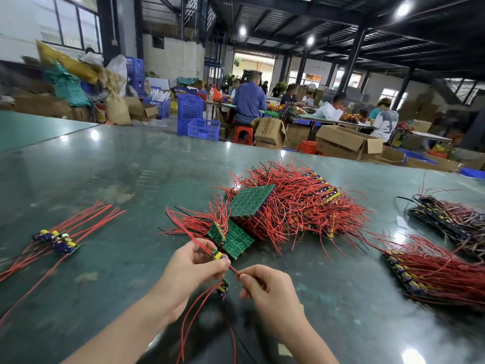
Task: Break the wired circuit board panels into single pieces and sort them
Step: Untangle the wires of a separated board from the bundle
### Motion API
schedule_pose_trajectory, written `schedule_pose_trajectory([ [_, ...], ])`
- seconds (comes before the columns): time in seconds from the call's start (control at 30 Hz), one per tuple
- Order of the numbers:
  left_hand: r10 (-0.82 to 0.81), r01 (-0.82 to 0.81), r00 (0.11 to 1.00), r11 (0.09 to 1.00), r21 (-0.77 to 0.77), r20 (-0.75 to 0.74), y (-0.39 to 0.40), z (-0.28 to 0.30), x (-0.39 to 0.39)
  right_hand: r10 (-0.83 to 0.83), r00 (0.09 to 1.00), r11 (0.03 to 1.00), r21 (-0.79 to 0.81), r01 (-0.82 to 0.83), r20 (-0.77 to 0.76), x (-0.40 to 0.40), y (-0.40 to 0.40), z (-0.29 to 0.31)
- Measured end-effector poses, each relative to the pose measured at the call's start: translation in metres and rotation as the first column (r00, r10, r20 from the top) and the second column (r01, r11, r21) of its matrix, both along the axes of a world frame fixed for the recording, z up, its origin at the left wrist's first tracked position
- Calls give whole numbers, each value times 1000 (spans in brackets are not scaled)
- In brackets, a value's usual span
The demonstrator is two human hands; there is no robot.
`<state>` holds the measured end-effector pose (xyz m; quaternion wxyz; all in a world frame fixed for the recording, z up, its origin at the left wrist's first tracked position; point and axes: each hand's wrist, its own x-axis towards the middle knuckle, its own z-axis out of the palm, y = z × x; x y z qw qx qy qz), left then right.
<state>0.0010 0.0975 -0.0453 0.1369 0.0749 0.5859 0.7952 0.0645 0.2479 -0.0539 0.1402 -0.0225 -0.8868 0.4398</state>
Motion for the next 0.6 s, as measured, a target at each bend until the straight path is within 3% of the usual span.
schedule_pose_trajectory([
  [0.2, 36, -37, 998, 999, -23, -41, -1, 0, -1, 98, 984, 943, -330, -44, 148, 1, 0, 4],
  [0.27, 8, -9, 999, 1000, -19, -41, 0, -1, -1, 94, 985, 948, -317, -43, 148, 2, 0, 4],
  [0.4, -117, 117, 993, 992, -38, -12, -1, 1, 2, 42, 999, 994, -105, -42, -1, 2, -1, 4],
  [0.6, -163, 158, 985, 984, 76, 55, 1, 1, 5, 36, 994, 988, -145, -52, -106, 1, -4, -1],
])
